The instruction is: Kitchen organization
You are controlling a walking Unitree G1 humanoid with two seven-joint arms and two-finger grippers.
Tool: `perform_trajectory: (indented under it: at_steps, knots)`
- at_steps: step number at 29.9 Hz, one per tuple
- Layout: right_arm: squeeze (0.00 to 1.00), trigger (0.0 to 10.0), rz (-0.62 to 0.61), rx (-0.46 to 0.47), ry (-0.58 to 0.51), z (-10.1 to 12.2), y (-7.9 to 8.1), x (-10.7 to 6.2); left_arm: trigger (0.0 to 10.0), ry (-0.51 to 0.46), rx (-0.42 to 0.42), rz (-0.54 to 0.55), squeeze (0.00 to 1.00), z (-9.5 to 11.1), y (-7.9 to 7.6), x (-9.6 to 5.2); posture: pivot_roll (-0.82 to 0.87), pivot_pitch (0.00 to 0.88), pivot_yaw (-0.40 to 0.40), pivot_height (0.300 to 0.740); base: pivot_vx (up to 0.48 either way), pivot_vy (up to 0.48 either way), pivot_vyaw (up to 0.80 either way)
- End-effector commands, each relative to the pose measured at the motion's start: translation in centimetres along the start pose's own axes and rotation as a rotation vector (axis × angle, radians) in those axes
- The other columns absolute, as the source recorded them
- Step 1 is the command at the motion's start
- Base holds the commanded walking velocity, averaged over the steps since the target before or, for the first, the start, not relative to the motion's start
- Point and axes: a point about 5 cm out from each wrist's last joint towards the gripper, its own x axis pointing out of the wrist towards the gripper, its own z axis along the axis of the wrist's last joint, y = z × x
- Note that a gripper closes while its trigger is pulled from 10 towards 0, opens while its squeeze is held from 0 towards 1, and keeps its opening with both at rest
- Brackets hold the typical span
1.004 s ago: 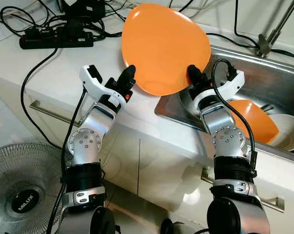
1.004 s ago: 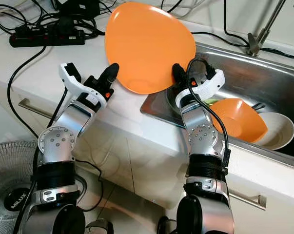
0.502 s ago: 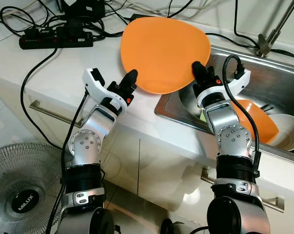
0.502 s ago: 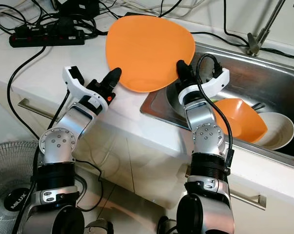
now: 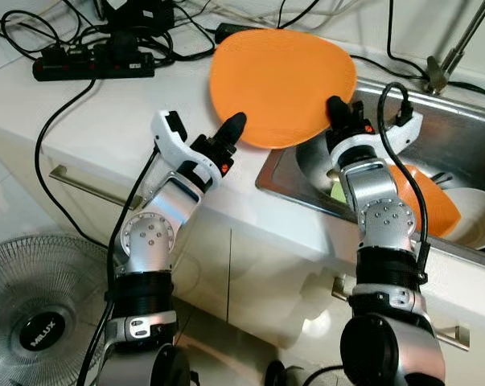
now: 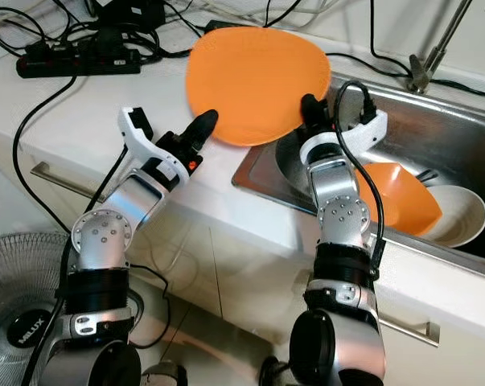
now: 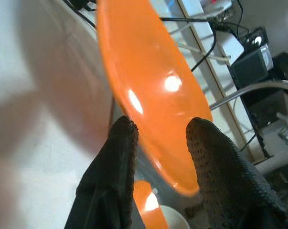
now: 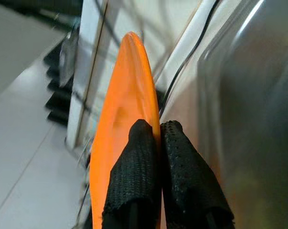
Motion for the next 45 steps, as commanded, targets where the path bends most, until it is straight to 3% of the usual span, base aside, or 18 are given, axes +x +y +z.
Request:
perform_trajectory:
  at_steps: [1,4,5,8,12,16,18,22,23,26,27,29,30,32,37,45]
  knots:
    - [0.00,0.0,0.006,-0.005,-0.078,1.6,0.7,0.5,10.0,0.020,0.034,-0.010,0.00,-0.2,-0.2,-0.1,0.10,0.088,0.000,0.740,0.000,0.000,0.00]
    - [0.00,0.0,-0.021,-0.040,-0.106,2.4,0.4,0.8,10.0,0.023,0.046,-0.006,0.00,-0.2,-0.2,-0.1,0.10,0.088,0.000,0.740,0.000,0.000,0.00]
    - [0.00,10.0,-0.077,-0.120,-0.161,4.0,0.0,1.3,10.0,0.026,0.066,-0.006,0.00,-0.2,-0.3,-0.1,0.10,0.086,-0.002,0.740,0.000,0.000,0.00]
    - [0.00,10.0,-0.102,-0.155,-0.187,4.8,-0.2,1.5,10.0,0.028,0.076,-0.010,0.00,-0.2,-0.3,-0.2,0.10,0.086,-0.002,0.740,0.000,0.000,0.00]
    - [0.00,10.0,-0.182,-0.331,-0.327,8.8,0.0,2.3,10.0,0.042,0.132,-0.022,0.00,-0.2,-0.6,-0.5,0.11,0.083,-0.008,0.740,0.000,0.000,0.00]
    - [0.00,10.0,-0.237,-0.347,-0.390,10.9,-0.2,2.4,10.0,0.039,0.136,-0.021,0.00,-0.1,-0.5,-0.9,0.12,0.084,-0.011,0.740,0.000,0.000,0.00]
    - [0.00,10.0,-0.261,-0.371,-0.405,11.4,-0.4,2.4,10.0,0.038,0.139,-0.017,0.00,0.0,-0.4,-0.9,0.12,0.084,-0.011,0.740,0.000,0.000,0.00]
    - [0.00,10.0,-0.295,-0.520,-0.431,12.3,-0.7,2.2,10.0,0.037,0.159,-0.008,0.00,0.2,-0.3,-1.1,0.12,0.084,-0.012,0.740,0.000,0.000,0.00]
    - [0.00,10.0,-0.295,-0.520,-0.431,12.3,-0.7,2.2,10.0,0.037,0.159,-0.008,0.00,0.2,-0.3,-1.1,0.12,0.084,-0.012,0.740,0.000,0.000,0.00]
    - [0.00,10.0,-0.308,-0.749,-0.442,12.5,-0.8,2.1,10.0,0.043,0.201,0.000,0.00,0.3,-0.2,-1.3,0.12,0.087,-0.012,0.740,0.000,0.000,0.00]
    - [0.00,10.0,-0.308,-0.749,-0.442,12.5,-0.8,2.1,10.0,0.043,0.201,0.000,0.00,0.3,-0.2,-1.3,0.12,0.087,-0.012,0.740,0.000,0.000,0.00]
    - [0.00,10.0,-0.330,-0.952,-0.401,12.0,-1.3,2.2,10.0,0.051,0.232,0.006,0.00,0.5,0.0,-1.6,0.12,0.087,-0.010,0.740,0.000,0.000,0.00]
    - [0.00,10.0,-0.330,-0.952,-0.401,12.0,-1.3,2.2,10.0,0.051,0.232,0.006,0.00,0.5,0.0,-1.6,0.12,0.087,-0.010,0.740,0.000,0.000,0.00]
    - [0.00,10.0,-0.333,-1.044,-0.391,11.7,-1.4,2.2,10.0,0.054,0.243,0.007,0.00,0.6,0.0,-1.6,0.12,0.087,-0.008,0.740,0.000,0.000,0.00]
    - [0.00,10.0,-0.309,-1.128,-0.313,9.9,-1.9,2.4,10.0,0.073,0.283,0.017,0.00,0.6,0.1,-1.9,0.12,0.086,-0.011,0.740,0.000,0.000,0.00]
    - [0.00,10.0,-0.341,-1.139,-0.196,7.3,-3.9,2.1,10.0,0.081,0.293,0.015,0.00,0.4,0.2,-2.1,0.13,0.080,-0.013,0.740,0.000,0.000,0.00]
